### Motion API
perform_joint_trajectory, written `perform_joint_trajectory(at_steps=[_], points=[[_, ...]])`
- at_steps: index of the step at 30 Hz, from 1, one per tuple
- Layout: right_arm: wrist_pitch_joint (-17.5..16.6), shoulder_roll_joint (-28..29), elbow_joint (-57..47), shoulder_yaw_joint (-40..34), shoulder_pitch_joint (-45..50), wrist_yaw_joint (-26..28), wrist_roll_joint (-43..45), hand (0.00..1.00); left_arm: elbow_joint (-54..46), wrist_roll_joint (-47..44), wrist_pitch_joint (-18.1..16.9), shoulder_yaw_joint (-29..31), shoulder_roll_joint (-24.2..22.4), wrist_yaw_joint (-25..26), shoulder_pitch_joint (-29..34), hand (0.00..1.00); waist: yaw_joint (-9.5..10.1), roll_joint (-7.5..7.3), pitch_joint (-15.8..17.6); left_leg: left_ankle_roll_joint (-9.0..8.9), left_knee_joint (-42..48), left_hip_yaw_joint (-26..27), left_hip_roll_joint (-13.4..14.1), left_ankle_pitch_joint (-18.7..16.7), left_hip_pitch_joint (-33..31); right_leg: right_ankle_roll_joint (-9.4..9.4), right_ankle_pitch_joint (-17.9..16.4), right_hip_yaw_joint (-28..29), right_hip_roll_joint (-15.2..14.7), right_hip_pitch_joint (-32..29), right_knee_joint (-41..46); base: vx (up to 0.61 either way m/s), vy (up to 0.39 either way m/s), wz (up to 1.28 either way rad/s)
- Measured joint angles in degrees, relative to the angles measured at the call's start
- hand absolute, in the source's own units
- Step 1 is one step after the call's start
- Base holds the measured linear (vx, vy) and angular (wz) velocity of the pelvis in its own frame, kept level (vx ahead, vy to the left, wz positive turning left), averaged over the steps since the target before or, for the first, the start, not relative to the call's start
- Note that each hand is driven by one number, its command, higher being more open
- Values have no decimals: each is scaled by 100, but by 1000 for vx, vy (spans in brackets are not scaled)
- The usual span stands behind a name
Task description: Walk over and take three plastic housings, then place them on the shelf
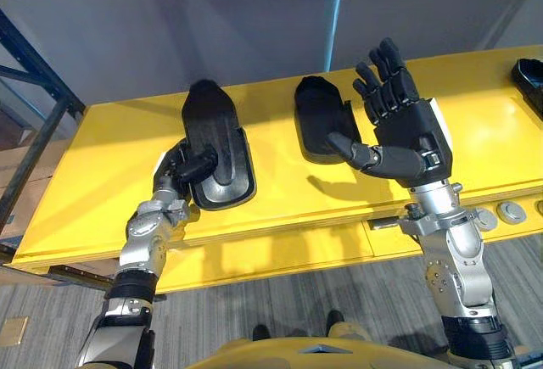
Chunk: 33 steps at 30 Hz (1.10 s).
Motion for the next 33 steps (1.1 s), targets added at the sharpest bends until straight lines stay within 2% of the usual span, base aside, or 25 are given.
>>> perform_joint_trajectory(at_steps=[11, 15, 20, 22, 27, 30, 33], points=[[5, 6, 8, 180, -11, -70, -3, 100, 23, 170, -11, -43, 2, 174, -141, 100, -13, 26, 117, 16, -121, -1, -9, 63, 109, 2, 10, -3, 1, 64, 2, 0, 0, 0], [4, 11, 8, 225, -11, -95, -13, 100, 23, 515, 17, -43, 3, 285, -219, 100, -8, 11, 136, 11, -205, -8, -9, 104, 167, 2, 10, -17, 9, 87, -4, 0, 0, 0], [4, 38, 10, 420, -13, -242, -15, 100, 14, 907, 359, -42, 97, 451, -467, 100, 2, -12, 178, 15, -289, -26, -9, 142, 236, 6, 13, -70, 16, 163, -46, -2, -1, 4], [4, 50, 20, 534, -15, -373, -16, 100, 17, 1093, 527, -42, 208, 615, -586, 100, 3, -12, 179, 14, -317, -54, 0, 148, 301, 6, 14, -116, 32, 259, -100, 23, -8, 6], [1, 88, 64, 604, -155, -666, -20, 100, 8, 1416, 636, -16, 683, 897, -833, 100, 28, -13, 178, 13, -321, -65, 23, 149, 318, 3, 16, -133, 61, 296, -136, 3, -2, 1], [-37, 172, 172, 631, -208, -798, -21, 100, -17, 1419, 610, 99, 846, 1135, -1097, 100, 58, -13, 178, 12, -321, -78, 24, 148, 366, -8, 41, -151, 71, 380, -203, 0, -4, 1], [-38, 297, 261, 654, -206, -866, -20, 100, -247, 1373, 373, 277, 912, 1479, -1282, 100, 61, -13, 177, 12, -321, -76, 22, 148, 372, -8, 41, -150, 69, 387, -204, 0, 0, 0]])
